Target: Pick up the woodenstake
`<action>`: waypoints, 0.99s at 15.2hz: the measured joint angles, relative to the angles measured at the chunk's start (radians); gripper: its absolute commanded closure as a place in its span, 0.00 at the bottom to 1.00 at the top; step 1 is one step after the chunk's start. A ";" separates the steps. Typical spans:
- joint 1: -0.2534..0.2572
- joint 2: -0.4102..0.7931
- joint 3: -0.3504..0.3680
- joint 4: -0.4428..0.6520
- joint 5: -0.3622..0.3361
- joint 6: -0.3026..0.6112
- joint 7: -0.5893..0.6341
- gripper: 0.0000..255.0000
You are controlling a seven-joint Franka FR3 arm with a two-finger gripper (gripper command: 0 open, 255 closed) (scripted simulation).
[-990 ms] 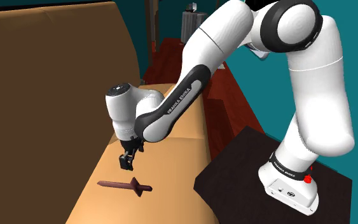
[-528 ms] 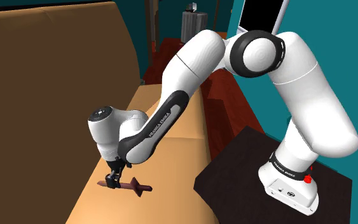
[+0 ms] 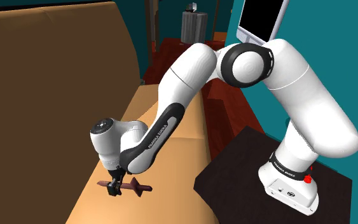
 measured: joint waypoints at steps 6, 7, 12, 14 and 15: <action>0.002 0.007 -0.002 0.005 -0.002 0.002 0.001 1.00; 0.002 0.007 -0.002 0.005 -0.002 0.003 0.001 1.00; 0.000 0.001 0.000 0.002 0.000 -0.001 -0.001 1.00; -0.004 -0.016 0.006 -0.004 0.005 -0.011 -0.003 1.00; -0.007 -0.027 0.010 -0.008 0.009 -0.018 -0.005 1.00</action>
